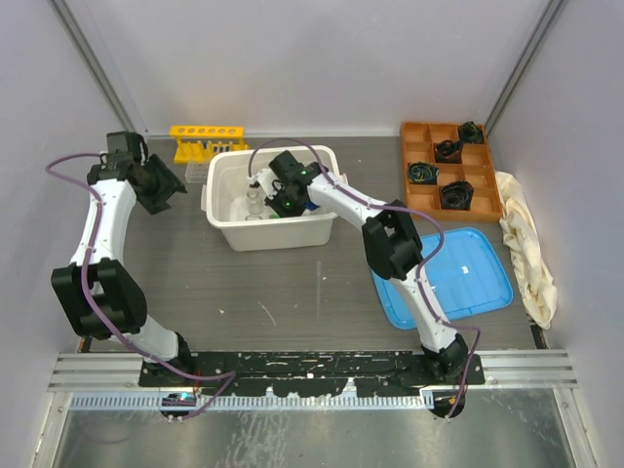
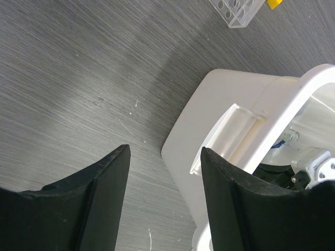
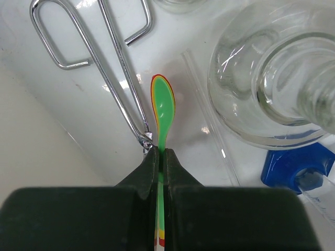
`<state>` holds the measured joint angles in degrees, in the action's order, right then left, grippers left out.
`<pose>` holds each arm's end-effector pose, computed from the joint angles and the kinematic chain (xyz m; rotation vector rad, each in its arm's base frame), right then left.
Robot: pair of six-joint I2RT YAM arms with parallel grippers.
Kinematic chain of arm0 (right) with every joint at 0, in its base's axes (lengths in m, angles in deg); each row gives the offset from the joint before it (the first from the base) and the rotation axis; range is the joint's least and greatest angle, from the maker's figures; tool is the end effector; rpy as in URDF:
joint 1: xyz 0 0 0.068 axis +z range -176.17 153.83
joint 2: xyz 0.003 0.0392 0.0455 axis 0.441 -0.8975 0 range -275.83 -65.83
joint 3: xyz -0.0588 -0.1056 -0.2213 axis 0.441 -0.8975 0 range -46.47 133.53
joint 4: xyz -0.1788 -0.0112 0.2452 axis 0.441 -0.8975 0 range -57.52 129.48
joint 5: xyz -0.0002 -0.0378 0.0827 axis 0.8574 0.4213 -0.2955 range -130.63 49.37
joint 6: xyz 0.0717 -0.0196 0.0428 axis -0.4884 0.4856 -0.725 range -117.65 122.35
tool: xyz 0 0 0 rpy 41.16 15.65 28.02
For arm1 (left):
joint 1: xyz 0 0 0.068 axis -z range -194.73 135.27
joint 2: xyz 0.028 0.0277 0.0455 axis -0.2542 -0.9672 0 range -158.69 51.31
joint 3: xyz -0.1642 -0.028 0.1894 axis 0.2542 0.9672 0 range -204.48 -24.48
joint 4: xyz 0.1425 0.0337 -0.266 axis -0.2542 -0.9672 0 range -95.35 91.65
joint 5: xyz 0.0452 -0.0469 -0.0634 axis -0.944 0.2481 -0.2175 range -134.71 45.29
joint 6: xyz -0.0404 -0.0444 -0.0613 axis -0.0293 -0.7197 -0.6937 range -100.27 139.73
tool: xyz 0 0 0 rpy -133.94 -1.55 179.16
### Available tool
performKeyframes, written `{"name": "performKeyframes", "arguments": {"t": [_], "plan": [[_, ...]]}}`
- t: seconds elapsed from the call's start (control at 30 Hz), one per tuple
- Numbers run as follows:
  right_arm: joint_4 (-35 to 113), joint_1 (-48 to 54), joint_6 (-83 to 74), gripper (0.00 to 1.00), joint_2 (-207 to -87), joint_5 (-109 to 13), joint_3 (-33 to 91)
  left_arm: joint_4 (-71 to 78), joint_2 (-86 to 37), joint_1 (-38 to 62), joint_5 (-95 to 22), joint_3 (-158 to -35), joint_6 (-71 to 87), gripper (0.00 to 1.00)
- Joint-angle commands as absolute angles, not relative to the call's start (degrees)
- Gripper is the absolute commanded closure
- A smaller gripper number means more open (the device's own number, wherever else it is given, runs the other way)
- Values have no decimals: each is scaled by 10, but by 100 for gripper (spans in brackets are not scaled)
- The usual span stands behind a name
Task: Organize the chemistry lab equipment
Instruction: Place the chemistry item in the storage box.
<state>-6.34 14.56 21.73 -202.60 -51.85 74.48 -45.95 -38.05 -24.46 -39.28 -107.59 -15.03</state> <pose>0.4164 0.3779 0.1280 -1.3923 2.2744 0.3819 0.3953 0.0606 0.2637 -0.9215 2.3562 -0.2960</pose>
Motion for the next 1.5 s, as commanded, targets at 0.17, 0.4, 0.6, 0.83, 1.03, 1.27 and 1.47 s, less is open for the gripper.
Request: {"name": "performKeyframes", "arguments": {"t": [0.17, 0.4, 0.6, 0.83, 1.03, 1.27, 1.47], "plan": [[-45, 145, 206, 96, -2037, -519, 745, -454, -378, -252, -385, -1074, -135, 42], [-45, 145, 205, 95, -2046, -518, 740, -454, -381, -252, -381, -1074, -136, 42], [-46, 144, 203, 89, -2044, -517, 738, -454, -381, -253, -380, -1072, -136, 42], [-50, 145, 201, 82, -2021, -514, 732, -454, -387, -252, -370, -1071, -142, 42], [-54, 144, 200, 78, -1975, -501, 726, -453, -392, -252, -359, -1074, -148, 42], [-68, 145, 193, 71, -1912, -474, 747, -452, -389, -253, -353, -1069, -155, 42], [-68, 145, 183, 67, -1860, -422, 776, -450, -383, -252, -353, -1064, -158, 42]]}}
